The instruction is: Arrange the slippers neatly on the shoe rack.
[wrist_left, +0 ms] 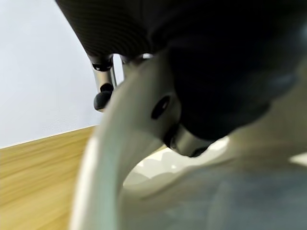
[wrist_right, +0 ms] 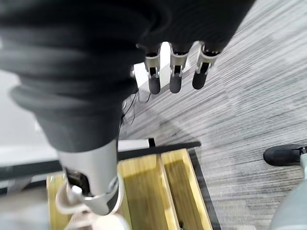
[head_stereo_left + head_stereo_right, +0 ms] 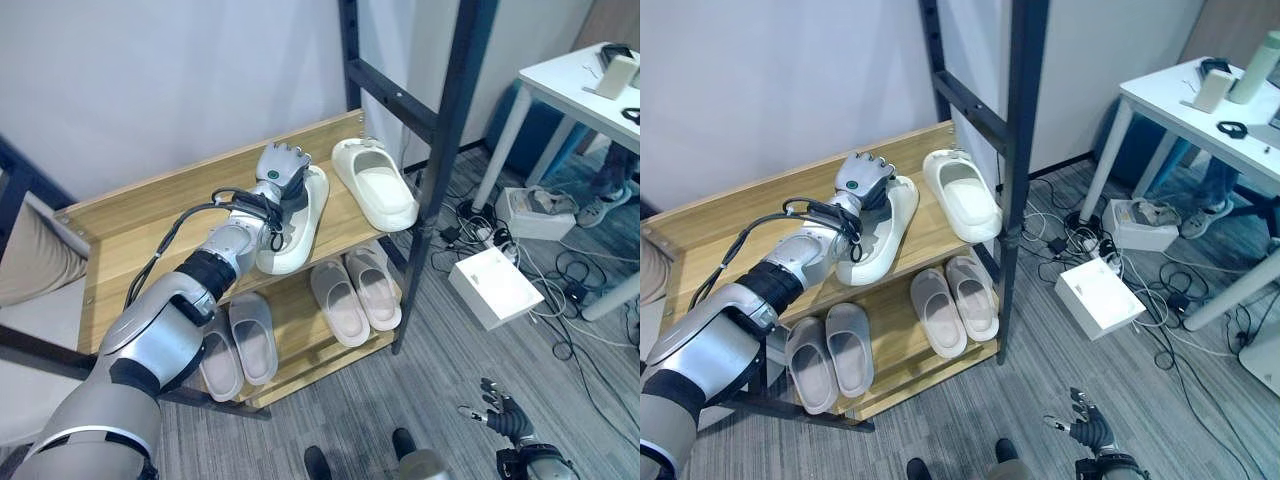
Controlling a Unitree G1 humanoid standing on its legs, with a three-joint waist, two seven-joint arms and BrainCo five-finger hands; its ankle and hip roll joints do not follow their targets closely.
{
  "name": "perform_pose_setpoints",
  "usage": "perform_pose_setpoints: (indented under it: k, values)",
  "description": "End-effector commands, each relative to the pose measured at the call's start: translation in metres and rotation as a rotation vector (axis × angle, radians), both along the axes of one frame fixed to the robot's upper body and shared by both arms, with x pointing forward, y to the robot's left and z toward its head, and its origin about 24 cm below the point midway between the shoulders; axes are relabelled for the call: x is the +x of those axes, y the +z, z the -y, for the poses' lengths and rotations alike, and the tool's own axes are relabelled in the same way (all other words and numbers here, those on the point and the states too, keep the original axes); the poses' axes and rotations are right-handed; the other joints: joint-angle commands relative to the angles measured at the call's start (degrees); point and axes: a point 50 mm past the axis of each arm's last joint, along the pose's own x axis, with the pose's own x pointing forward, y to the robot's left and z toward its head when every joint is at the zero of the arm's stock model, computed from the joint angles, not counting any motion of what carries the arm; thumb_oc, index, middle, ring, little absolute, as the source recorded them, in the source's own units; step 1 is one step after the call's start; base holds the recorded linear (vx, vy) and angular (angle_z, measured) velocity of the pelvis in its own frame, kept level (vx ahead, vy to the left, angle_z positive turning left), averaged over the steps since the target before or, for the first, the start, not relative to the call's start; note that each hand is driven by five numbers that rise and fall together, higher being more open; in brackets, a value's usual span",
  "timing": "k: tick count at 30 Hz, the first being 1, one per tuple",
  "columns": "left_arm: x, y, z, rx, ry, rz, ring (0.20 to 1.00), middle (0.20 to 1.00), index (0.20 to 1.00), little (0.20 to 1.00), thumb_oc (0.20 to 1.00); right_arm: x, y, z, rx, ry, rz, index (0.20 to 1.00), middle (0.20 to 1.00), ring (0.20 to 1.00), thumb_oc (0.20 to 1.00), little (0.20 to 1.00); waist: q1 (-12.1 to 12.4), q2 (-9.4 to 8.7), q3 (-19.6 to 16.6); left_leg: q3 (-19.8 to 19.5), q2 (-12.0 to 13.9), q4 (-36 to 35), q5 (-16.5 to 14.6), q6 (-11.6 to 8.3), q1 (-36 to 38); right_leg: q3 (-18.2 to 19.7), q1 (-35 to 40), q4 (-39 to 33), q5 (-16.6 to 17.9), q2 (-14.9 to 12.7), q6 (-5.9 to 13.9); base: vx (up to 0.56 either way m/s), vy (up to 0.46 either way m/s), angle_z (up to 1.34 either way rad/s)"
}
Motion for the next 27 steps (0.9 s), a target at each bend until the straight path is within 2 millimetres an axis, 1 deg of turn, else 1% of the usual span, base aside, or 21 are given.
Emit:
perform_pose_setpoints:
  k: [1,2,6,7,9,10,11,12,14,15,16,17,18,19,20,23,27]
  values:
    - [0.013,0.037,-0.006,-0.056,0.075,0.048,0.2,0.2,0.2,0.2,0.2,0.021,0.022,0.011,-0.013,-0.018,0.136,1.0,1.0,1.0,1.0,1.0,-0.2,-1.8,2.0,0.1,-0.8,0.0,-8.1,-1.56,8.2,-1.3,-0.5,0.3,-1.2,0.2,3.0,0.03,-0.037,-0.18]
    - [0.014,0.037,-0.005,-0.093,0.083,0.041,1.0,1.0,1.0,1.0,1.0,0.022,0.022,0.01,-0.007,-0.018,0.136,1.0,1.0,1.0,1.0,1.0,-0.3,-1.62,2.0,0.1,-0.7,0.0,-8.0,-1.64,8.2,-1.3,-0.3,0.3,-1.3,0.3,2.91,0.04,-0.046,-0.11]
    - [0.015,0.038,-0.002,-0.113,0.077,0.03,1.0,1.0,1.0,1.0,1.0,0.018,0.02,0.008,0.005,-0.015,0.125,1.0,1.0,1.0,1.0,1.0,-0.3,-1.48,1.9,-0.2,-0.8,0.0,-8.0,-1.68,8.5,-1.8,0.1,0.2,-1.5,0.3,2.82,0.0,-0.008,0.01]
    - [0.014,0.036,-0.001,-0.132,0.063,0.025,1.0,1.0,1.0,1.0,1.0,0.022,0.023,0.008,-0.018,-0.026,0.146,1.0,1.0,1.0,1.0,1.0,0.2,-1.46,1.8,-0.5,-0.8,0.0,-8.0,-1.65,8.5,-2.1,0.4,0.2,-1.7,0.3,2.72,0.0,0.0,0.0]
    - [0.014,0.04,0.008,-0.181,0.04,0.03,1.0,1.0,1.0,1.0,1.0,0.016,0.018,0.003,-0.01,-0.012,0.118,1.0,1.0,1.0,1.0,1.0,1.1,-1.52,1.5,-1.4,-0.8,0.0,-7.9,-1.64,8.5,-3.1,1.1,0.1,-2.0,0.1,2.62,0.01,-0.039,0.05]
    - [0.014,0.046,0.012,-0.216,0.025,0.041,1.0,1.0,1.0,1.0,1.0,0.014,0.016,-0.001,-0.003,0.006,0.108,1.0,1.0,1.0,1.0,1.0,1.8,-1.66,1.2,-2.2,-0.9,0.0,-7.8,-1.62,8.5,-3.9,1.6,0.1,-2.1,0.1,2.53,0.01,-0.032,0.15]
    - [0.014,0.046,0.012,-0.216,0.025,0.041,1.0,1.0,1.0,1.0,1.0,0.014,0.016,-0.001,-0.003,0.006,0.108,1.0,1.0,1.0,1.0,1.0,1.6,-1.67,1.2,-2.3,-0.9,0.0,-7.7,-1.62,8.5,-4.0,1.7,0.0,-2.2,0.1,2.53,0.0,-0.032,0.27]
    - [0.013,0.051,0.013,-0.226,0.016,0.053,1.0,1.0,1.0,1.0,1.0,0.013,0.016,-0.002,0.0,0.007,0.104,1.0,1.0,1.0,1.0,1.0,2.0,-1.81,1.1,-2.8,-0.9,0.0,-7.7,-1.61,8.5,-4.5,2.0,0.0,-2.2,0.1,2.5,-0.01,-0.025,0.32]
    - [0.005,0.076,0.023,-0.238,-0.073,0.136,1.0,1.0,1.0,1.0,1.0,0.011,0.014,-0.005,0.012,0.017,0.093,1.0,1.0,1.0,1.0,1.0,3.9,-2.3,0.7,-4.5,-1.0,0.0,-7.5,-1.54,8.4,-6.0,2.8,0.0,-2.5,0.0,2.4,-0.02,-0.031,0.32]
    - [0.001,0.081,0.027,-0.236,-0.101,0.155,1.0,1.0,1.0,1.0,1.0,0.012,0.014,-0.006,0.014,0.021,0.093,1.0,1.0,1.0,1.0,1.0,4.4,-2.53,0.6,-4.9,-1.1,0.0,-7.5,-1.52,8.4,-6.5,3.0,0.0,-2.6,0.0,2.35,-0.02,-0.013,0.42]
    - [0.001,0.081,0.026,-0.235,-0.099,0.154,1.0,1.0,1.0,1.0,1.0,0.012,0.014,-0.006,0.014,0.022,0.093,1.0,1.0,1.0,1.0,1.0,4.3,-2.55,0.6,-5.0,-1.1,0.0,-7.5,-1.52,8.4,-6.5,3.0,0.0,-2.7,0.0,2.35,-0.02,-0.009,0.4]
    - [-0.005,0.085,0.032,-0.234,-0.143,0.173,1.0,1.0,1.0,1.0,1.0,0.012,0.014,-0.009,0.024,0.029,0.093,1.0,1.0,1.0,1.0,1.0,5.3,-2.94,0.6,-5.6,-1.2,0.0,-7.4,-1.49,8.3,-7.1,3.4,0.0,-2.8,0.0,2.27,-0.01,-0.007,0.44]
    - [-0.005,0.085,0.031,-0.233,-0.142,0.172,1.0,1.0,1.0,1.0,1.0,0.012,0.014,-0.009,0.024,0.03,0.092,1.0,1.0,1.0,1.0,1.0,5.2,-2.95,0.6,-5.7,-1.2,0.0,-7.4,-1.49,8.4,-7.1,3.4,0.0,-2.8,0.0,2.27,-0.03,-0.009,0.24]
    - [-0.011,0.089,0.033,-0.23,-0.18,0.192,1.0,1.0,1.0,1.0,1.0,0.013,0.013,-0.013,0.029,0.045,0.089,1.0,1.0,1.0,1.0,1.0,6.2,-3.24,0.5,-6.3,-1.2,0.0,-7.3,-1.47,8.2,-7.7,3.7,0.0,-2.9,0.0,2.18,-0.01,-0.003,0.26]
    - [-0.011,0.089,0.033,-0.23,-0.179,0.191,1.0,1.0,1.0,1.0,1.0,0.013,0.013,-0.013,0.029,0.046,0.088,1.0,1.0,1.0,1.0,1.0,6.1,-3.25,0.5,-6.3,-1.2,0.0,-7.3,-1.47,8.2,-7.7,3.7,0.0,-2.9,0.0,2.18,-0.02,-0.01,0.14]
    - [-0.019,0.089,0.032,-0.23,-0.213,0.203,1.0,1.0,1.0,1.0,1.0,0.014,0.012,-0.019,0.035,0.069,0.085,1.0,1.0,1.0,1.0,1.0,7.6,-3.87,0.4,-7.2,-1.2,0.0,-7.1,-1.46,8.0,-8.5,3.9,0.0,-2.9,0.0,1.99,-0.03,-0.009,0.16]
    - [-0.021,0.082,0.03,-0.242,-0.215,0.181,1.0,1.0,1.0,1.0,1.0,0.014,0.011,-0.025,0.041,0.09,0.078,1.0,1.0,1.0,1.0,1.0,8.2,-4.04,0.4,-7.7,-1.3,0.0,-7.0,-1.45,7.8,-9.1,4.1,0.0,-3.0,0.0,1.88,-0.02,0.002,0.08]
